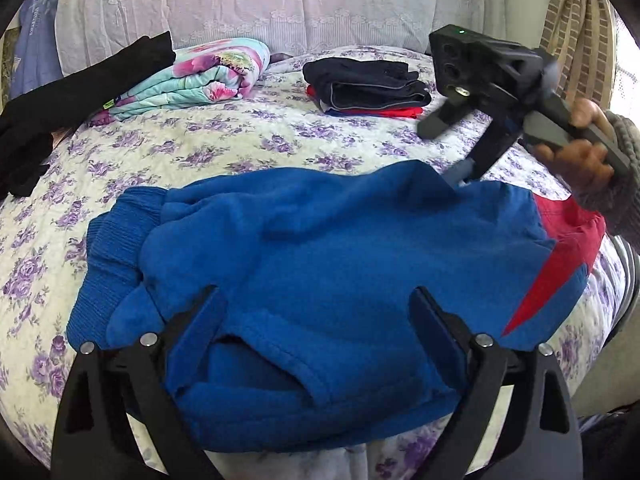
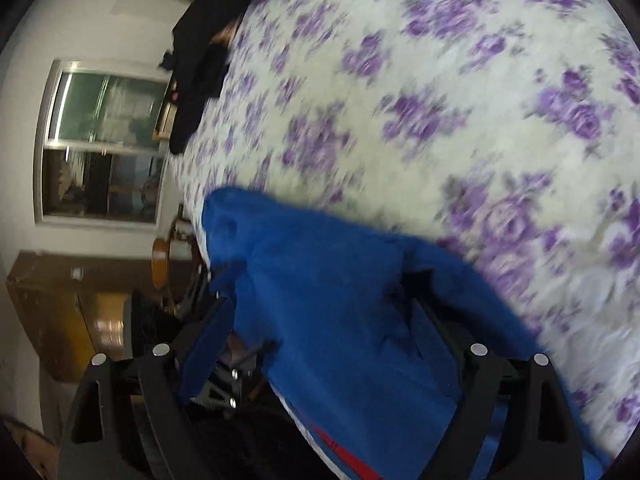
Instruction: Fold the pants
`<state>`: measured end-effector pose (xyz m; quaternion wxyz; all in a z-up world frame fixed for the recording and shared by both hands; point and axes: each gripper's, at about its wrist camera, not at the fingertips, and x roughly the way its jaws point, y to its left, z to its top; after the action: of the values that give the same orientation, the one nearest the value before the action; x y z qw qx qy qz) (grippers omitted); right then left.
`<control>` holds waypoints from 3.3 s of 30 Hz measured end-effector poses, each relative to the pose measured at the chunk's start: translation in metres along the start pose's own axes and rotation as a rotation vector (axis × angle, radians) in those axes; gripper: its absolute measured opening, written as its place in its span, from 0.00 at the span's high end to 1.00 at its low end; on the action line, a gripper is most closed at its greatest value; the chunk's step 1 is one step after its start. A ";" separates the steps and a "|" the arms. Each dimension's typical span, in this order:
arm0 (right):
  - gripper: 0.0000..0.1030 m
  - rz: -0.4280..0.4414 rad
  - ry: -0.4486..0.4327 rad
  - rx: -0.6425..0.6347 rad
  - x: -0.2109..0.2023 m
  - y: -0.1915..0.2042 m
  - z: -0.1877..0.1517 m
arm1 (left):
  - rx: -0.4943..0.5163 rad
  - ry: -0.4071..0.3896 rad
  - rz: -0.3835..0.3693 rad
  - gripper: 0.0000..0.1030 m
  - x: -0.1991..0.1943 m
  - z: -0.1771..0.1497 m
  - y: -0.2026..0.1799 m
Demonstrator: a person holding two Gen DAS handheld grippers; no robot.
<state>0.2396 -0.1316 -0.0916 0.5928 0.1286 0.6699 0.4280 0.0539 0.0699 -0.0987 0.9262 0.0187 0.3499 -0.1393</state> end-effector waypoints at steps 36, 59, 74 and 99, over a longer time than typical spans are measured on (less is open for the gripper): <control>0.04 -0.037 -0.674 0.069 -0.064 -0.014 -0.096 | -0.250 -0.036 0.236 0.04 -0.018 0.043 0.081; 0.04 -0.155 -1.279 0.610 -0.148 -0.151 -0.398 | -0.221 -0.136 0.254 0.04 -0.074 -0.011 0.038; 0.03 -0.138 -1.341 0.549 -0.173 -0.175 -0.356 | -0.227 -0.072 0.184 0.04 -0.054 -0.017 0.027; 0.73 -1.043 -0.985 -0.295 -0.055 0.061 -0.220 | -0.317 -0.144 0.184 0.04 -0.083 -0.023 0.062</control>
<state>0.0344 -0.2254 -0.0254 0.9632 -0.1108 0.2351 0.0686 -0.0035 0.1526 -0.0663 0.9489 -0.1055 0.2973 0.0019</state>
